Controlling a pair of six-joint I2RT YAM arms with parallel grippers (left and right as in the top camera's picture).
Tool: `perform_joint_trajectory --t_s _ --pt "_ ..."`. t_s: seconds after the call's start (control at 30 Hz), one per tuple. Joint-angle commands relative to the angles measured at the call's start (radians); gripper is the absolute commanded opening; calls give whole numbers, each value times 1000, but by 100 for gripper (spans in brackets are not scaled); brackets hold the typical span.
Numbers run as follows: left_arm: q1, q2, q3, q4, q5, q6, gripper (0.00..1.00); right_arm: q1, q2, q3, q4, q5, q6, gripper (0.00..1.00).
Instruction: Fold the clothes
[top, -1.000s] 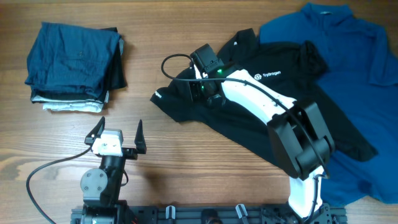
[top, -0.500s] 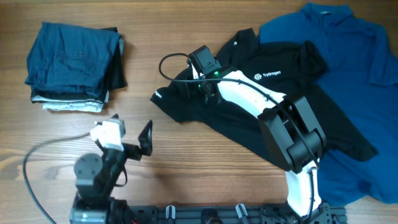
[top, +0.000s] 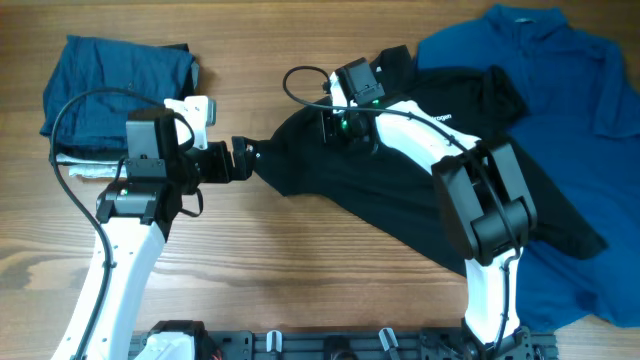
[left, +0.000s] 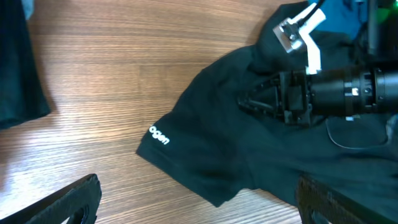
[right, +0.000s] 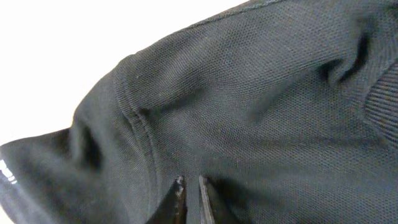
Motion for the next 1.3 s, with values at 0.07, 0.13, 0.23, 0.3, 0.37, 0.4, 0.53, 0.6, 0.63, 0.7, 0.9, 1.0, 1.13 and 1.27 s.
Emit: perform_joint_trajectory --t_s 0.07,0.13,0.23,0.3,0.37,0.4,0.53,0.6,0.63,0.7,0.9,1.0,1.13,1.27 --pt "2 32 25 -16 57 2 96 19 -28 -1 14 -108 -46 12" --pt "2 84 24 -23 57 2 94 25 -11 -1 26 -108 -43 13" --pt "2 171 25 -24 53 2 98 26 17 -1 48 -108 -43 14" --pt "2 222 25 -18 53 1 98 26 28 -1 57 -108 -42 14" --pt "2 266 25 -11 53 1 99 26 40 -1 62 -108 -42 14" --pt "2 274 25 -11 53 1 99 26 48 -1 64 -108 -42 14" --pt "2 286 25 -8 53 1 99 24 69 -1 64 -102 -43 15" --pt "2 286 25 -8 53 1 100 24 79 -1 71 -98 -43 15" --pt "2 286 25 -8 53 2 100 24 82 -1 76 -101 -44 14" --pt "2 287 25 -8 53 1 96 24 84 -1 73 -90 -42 14" --pt "1 318 25 -5 54 1 43 23 84 -1 57 89 22 10" --pt "-10 322 25 26 54 1 36 18 84 -1 60 122 56 10" --pt "-68 322 25 83 54 1 15 -3 84 -1 45 133 104 10" --pt "-139 322 25 107 49 1 5 -19 84 -1 38 140 116 10"
